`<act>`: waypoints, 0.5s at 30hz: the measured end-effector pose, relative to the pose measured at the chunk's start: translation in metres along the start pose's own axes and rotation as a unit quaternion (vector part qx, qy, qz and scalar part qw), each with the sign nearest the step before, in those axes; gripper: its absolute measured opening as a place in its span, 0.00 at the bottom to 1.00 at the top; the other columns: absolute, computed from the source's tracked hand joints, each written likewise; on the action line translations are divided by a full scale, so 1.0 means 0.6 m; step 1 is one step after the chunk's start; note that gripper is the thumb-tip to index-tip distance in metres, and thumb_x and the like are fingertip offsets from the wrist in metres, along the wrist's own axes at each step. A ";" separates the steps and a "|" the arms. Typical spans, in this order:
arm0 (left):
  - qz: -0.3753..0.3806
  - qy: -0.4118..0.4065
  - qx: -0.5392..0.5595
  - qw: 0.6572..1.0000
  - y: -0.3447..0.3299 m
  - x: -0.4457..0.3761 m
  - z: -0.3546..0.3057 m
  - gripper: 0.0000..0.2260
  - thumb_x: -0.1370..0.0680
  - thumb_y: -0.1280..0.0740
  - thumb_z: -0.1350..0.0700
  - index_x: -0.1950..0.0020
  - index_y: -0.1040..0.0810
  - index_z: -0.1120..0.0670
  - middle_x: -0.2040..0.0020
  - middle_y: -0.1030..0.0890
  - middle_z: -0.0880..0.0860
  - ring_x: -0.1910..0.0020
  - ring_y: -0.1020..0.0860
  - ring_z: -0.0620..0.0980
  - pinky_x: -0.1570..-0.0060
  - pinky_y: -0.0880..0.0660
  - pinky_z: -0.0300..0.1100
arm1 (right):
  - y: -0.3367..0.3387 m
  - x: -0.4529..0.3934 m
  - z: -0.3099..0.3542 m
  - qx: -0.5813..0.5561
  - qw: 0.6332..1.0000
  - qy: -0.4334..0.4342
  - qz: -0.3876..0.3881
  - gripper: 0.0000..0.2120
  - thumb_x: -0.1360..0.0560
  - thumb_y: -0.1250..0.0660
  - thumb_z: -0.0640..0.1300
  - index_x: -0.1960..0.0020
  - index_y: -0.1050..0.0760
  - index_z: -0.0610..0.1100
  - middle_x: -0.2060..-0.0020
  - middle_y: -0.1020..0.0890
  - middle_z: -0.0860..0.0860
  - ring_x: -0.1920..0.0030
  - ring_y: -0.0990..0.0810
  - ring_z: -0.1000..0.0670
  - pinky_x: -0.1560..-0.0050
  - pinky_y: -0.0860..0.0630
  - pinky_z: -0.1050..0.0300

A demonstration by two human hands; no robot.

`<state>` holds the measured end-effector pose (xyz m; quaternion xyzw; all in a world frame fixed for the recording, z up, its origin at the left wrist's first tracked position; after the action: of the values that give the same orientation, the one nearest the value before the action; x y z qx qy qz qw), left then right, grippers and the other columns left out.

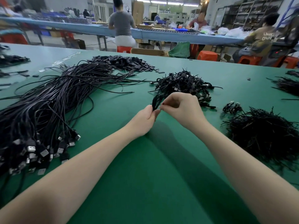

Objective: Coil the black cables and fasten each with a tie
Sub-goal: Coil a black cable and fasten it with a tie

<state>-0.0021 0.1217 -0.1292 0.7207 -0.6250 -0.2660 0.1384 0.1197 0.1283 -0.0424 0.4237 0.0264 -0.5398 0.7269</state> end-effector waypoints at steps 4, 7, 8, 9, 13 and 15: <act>-0.006 -0.049 -0.102 0.994 0.000 0.003 -0.022 0.13 0.17 0.45 0.49 0.50 0.31 0.59 0.60 0.22 0.60 0.62 0.25 0.60 0.62 0.30 0.52 | -0.011 0.002 0.007 0.006 1.000 0.022 0.006 0.04 0.30 0.26 0.43 0.61 0.19 0.49 0.66 0.17 0.58 0.64 0.19 0.60 0.59 0.24 0.66; -0.026 -0.090 -0.156 0.983 -0.007 0.010 -0.034 0.12 0.17 0.44 0.52 0.42 0.31 0.60 0.57 0.20 0.62 0.62 0.24 0.63 0.68 0.35 0.49 | -0.012 0.006 0.020 0.054 0.997 0.042 0.023 0.00 0.28 0.28 0.43 0.57 0.19 0.47 0.65 0.18 0.58 0.63 0.20 0.60 0.58 0.25 0.65; -0.030 -0.097 -0.191 0.976 -0.012 0.013 -0.037 0.11 0.18 0.44 0.53 0.41 0.31 0.59 0.56 0.20 0.61 0.62 0.24 0.63 0.68 0.37 0.47 | -0.011 0.007 0.027 0.078 0.995 0.050 0.033 0.01 0.27 0.29 0.43 0.56 0.19 0.47 0.64 0.18 0.57 0.62 0.20 0.58 0.57 0.25 0.63; -0.029 -0.094 -0.240 0.966 -0.020 0.012 -0.035 0.11 0.18 0.44 0.55 0.39 0.32 0.59 0.54 0.21 0.60 0.61 0.23 0.63 0.68 0.38 0.45 | -0.012 0.008 0.033 0.103 0.992 0.055 0.050 0.02 0.27 0.30 0.44 0.55 0.19 0.47 0.63 0.17 0.56 0.60 0.20 0.56 0.56 0.24 0.60; -0.018 -0.097 -0.478 0.873 -0.048 0.013 -0.048 0.14 0.18 0.52 0.55 0.40 0.30 0.56 0.48 0.22 0.53 0.53 0.20 0.56 0.65 0.36 0.44 | -0.043 0.018 0.083 0.370 0.897 0.199 0.138 0.05 0.26 0.35 0.48 0.55 0.21 0.50 0.59 0.18 0.53 0.54 0.21 0.48 0.56 0.26 0.53; -0.026 -0.162 -0.511 0.844 -0.056 0.026 -0.071 0.17 0.18 0.54 0.54 0.44 0.27 0.57 0.53 0.21 0.54 0.58 0.20 0.55 0.64 0.38 0.43 | -0.051 0.002 0.079 0.375 0.881 0.194 0.215 0.03 0.28 0.33 0.49 0.60 0.22 0.52 0.60 0.19 0.56 0.56 0.22 0.51 0.55 0.26 0.54</act>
<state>0.0508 0.1071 -0.1156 0.5107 -0.3949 -0.6642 0.3769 0.0754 0.0951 -0.0304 0.7562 -0.1287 -0.2470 0.5921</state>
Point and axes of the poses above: each hand's wrist, its own x-axis away from the middle knuckle, its own y-axis out of the back of the hand, z = x × y, the point moved 10 cm from there along -x, towards the middle knuckle
